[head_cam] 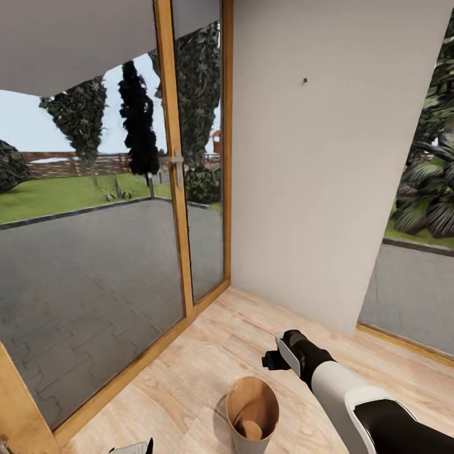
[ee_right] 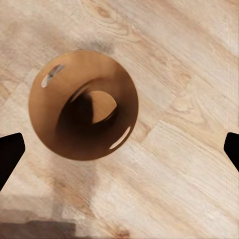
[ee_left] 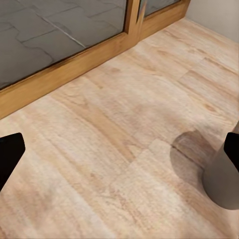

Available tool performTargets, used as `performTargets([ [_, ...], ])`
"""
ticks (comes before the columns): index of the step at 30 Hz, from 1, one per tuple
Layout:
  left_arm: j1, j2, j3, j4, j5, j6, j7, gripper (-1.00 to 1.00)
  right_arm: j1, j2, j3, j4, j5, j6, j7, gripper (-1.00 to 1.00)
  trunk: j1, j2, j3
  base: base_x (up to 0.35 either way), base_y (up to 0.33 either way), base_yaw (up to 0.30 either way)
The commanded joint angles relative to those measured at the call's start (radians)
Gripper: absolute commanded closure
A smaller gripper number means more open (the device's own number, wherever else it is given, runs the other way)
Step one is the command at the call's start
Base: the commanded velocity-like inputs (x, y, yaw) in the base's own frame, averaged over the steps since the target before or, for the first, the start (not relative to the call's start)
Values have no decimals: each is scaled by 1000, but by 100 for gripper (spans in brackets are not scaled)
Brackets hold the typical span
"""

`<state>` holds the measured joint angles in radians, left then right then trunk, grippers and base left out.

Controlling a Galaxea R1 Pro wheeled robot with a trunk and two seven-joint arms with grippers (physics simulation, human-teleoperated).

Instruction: Put the three can of soda from the living room inside the tash can in the kitchen.

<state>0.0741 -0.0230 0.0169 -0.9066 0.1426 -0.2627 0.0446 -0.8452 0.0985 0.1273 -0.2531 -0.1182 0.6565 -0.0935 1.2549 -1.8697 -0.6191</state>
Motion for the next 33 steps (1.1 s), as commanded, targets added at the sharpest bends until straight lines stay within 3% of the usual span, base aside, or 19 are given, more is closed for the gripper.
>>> performTargets([
  [1, 0, 0, 0, 0, 0, 0, 0, -100, 0, 0, 0, 0, 0, 0, 0, -100, 4, -7, -3, 0, 0, 0],
  [33, 0, 0, -2, 0, 0, -1, 0, -100, 0, 1, -1, 1, 2, 4, -7, -100, 127, -231, -110, 0, 0, 0],
])
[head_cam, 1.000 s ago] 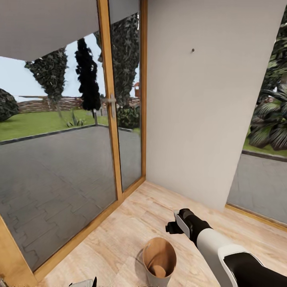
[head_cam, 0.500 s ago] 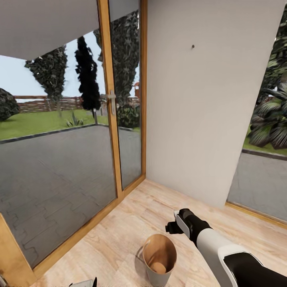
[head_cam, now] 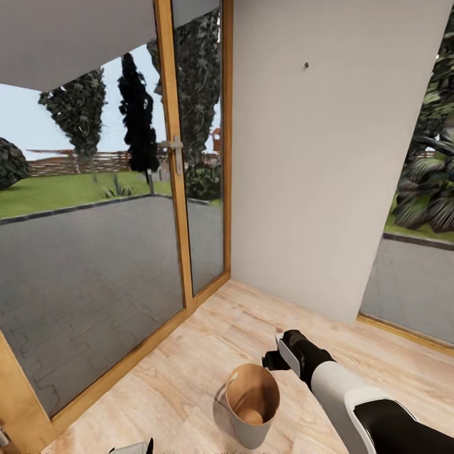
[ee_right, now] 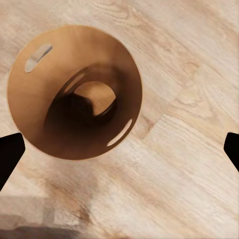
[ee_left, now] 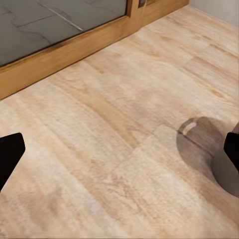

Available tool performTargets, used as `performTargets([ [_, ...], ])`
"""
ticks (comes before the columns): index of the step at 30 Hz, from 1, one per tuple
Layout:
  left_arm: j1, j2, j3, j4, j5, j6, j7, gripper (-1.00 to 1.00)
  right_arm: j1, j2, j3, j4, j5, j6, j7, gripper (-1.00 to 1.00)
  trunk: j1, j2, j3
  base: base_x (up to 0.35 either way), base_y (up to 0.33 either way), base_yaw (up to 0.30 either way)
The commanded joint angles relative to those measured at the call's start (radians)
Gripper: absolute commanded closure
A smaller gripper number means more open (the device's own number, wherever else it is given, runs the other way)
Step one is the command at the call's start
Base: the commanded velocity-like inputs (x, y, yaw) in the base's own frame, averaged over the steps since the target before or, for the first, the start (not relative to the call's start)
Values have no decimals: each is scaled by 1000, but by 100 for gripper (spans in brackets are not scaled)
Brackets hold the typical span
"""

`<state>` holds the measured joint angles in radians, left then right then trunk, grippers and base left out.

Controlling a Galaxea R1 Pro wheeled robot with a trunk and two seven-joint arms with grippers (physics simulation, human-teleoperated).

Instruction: Put the three can of soda from the living room inside the tash can in the kitchen.

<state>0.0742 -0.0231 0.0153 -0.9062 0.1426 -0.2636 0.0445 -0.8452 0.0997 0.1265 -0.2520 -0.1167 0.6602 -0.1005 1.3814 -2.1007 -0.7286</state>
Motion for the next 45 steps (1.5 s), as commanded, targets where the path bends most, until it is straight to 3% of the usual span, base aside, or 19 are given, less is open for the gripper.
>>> performTargets([
  [1, 0, 0, 0, 0, 0, 0, 0, -100, 0, 0, 0, 0, 0, 1, 0, -100, 4, -7, -5, 0, 0, 0],
  [4, 0, 0, 0, -1, 0, 0, 0, -100, 0, 0, 0, 0, 0, 1, 0, -100, 15, -28, -18, 0, 0, 0],
  [45, 0, 0, -1, 2, 0, 1, 0, -100, 0, 0, 1, 0, -1, 2, -1, -100, 15, -28, -83, 22, 0, 0],
])
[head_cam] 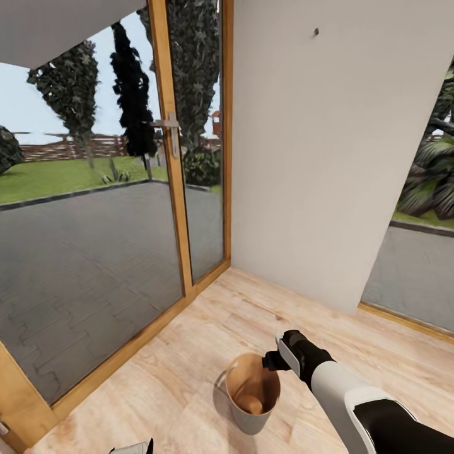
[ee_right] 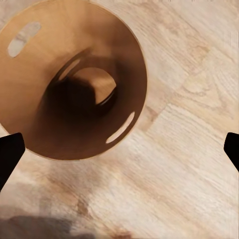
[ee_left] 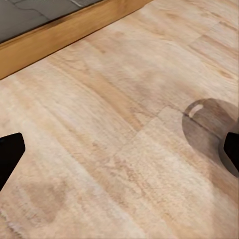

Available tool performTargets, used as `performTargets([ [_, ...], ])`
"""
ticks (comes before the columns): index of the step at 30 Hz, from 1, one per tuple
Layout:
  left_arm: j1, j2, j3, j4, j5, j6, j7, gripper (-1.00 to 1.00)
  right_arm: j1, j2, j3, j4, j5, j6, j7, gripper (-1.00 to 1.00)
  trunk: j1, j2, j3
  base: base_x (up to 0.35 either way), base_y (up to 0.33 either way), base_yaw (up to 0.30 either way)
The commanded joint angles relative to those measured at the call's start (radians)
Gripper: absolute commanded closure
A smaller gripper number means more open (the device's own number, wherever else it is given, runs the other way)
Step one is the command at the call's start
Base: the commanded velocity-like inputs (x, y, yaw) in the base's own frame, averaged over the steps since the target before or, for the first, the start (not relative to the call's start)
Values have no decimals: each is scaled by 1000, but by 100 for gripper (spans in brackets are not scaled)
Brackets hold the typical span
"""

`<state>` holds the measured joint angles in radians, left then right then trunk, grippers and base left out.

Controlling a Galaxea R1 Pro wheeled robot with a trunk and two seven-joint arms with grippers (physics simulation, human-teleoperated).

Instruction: Put the three can of soda from the living room inside the tash can in the kitchen.

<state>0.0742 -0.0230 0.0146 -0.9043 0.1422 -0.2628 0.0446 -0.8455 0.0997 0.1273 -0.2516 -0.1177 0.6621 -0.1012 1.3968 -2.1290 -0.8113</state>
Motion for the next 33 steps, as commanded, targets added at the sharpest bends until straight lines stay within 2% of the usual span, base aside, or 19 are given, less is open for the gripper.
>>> performTargets([
  [1, 0, 0, 0, -1, 0, 0, 0, -100, 0, 0, 0, 0, 0, 0, 0, -100, 0, 0, -2, 179, 0, 0],
  [17, 0, 0, -1, -3, 0, -1, 0, -100, 0, 0, 2, -1, 0, -2, 2, -100, 0, 0, -24, 104, 0, 0],
  [22, 1, 0, -1, -4, 0, -3, 0, -100, 0, 0, 3, -1, 0, -2, 0, -100, 0, 0, -26, 160, 0, 0],
  [33, 1, 0, -1, -4, 0, -6, 2, -100, 0, 1, 9, -2, 2, -11, -1, -100, 0, 0, -26, 17, 0, 0],
])
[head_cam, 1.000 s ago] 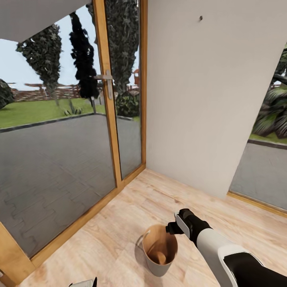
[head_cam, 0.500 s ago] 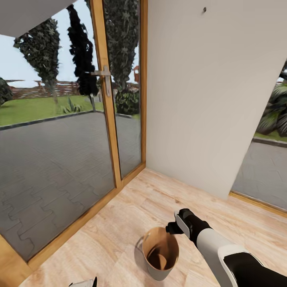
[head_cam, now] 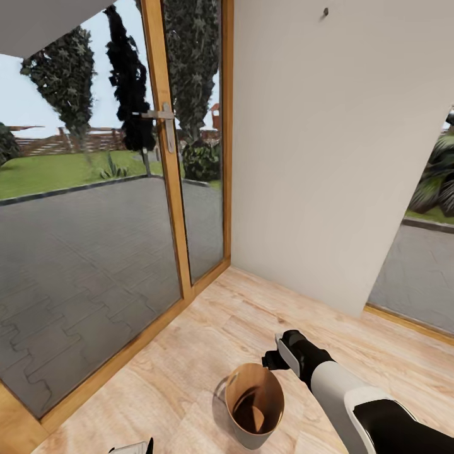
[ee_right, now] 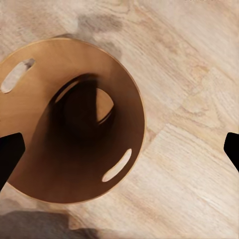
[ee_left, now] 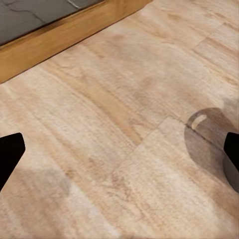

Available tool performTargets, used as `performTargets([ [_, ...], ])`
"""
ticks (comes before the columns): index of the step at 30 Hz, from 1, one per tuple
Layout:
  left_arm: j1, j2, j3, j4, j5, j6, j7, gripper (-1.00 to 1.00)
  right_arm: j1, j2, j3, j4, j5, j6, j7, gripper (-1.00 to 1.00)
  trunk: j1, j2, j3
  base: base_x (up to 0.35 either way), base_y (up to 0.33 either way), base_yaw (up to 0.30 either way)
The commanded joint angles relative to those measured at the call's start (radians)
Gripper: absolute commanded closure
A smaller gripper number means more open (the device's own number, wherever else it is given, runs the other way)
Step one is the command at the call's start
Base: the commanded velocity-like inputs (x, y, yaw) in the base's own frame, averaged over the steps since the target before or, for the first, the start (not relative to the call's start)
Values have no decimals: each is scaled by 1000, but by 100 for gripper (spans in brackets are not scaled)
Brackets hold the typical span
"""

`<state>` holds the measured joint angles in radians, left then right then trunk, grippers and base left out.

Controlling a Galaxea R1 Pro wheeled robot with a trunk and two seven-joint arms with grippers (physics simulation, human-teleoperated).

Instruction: Put the three can of soda from the living room inside the tash can in the kitchen.

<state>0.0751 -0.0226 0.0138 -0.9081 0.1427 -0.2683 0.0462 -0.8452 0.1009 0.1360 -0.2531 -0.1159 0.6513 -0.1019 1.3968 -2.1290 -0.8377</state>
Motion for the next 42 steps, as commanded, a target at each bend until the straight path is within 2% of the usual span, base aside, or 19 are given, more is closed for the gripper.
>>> performTargets([
  [1, 0, 0, 0, 0, 0, 0, 0, -100, 0, 0, 0, 0, 0, 0, 0, -100, 0, 0, 0, 2, 0, 0],
  [12, 0, 0, 0, 1, 0, 0, 0, -100, 0, 0, 1, 0, 5, -1, 6, -100, 0, 0, 0, 0, 0, 0],
  [15, -10, 9, -3, -16, -6, 11, 2, -100, -17, 16, 18, -17, -13, 16, 5, -100, 0, 0, 0, 0, 0, 0],
  [24, -10, 9, -3, -23, -6, 11, 2, -100, -68, 16, 19, -51, -17, 29, 5, -100, 0, 0, 0, 0, 0, 0],
  [35, -10, 9, -3, -23, -6, 11, 2, -100, -68, 16, 19, -51, -17, 29, 5, -100, 0, 0, 0, 0, 0, 0],
  [42, 5, 13, -6, 16, -6, 2, 7, -100, -28, 0, 13, -52, 3, 3, 7, -100, 0, 0, 0, 0, 0, 0],
])
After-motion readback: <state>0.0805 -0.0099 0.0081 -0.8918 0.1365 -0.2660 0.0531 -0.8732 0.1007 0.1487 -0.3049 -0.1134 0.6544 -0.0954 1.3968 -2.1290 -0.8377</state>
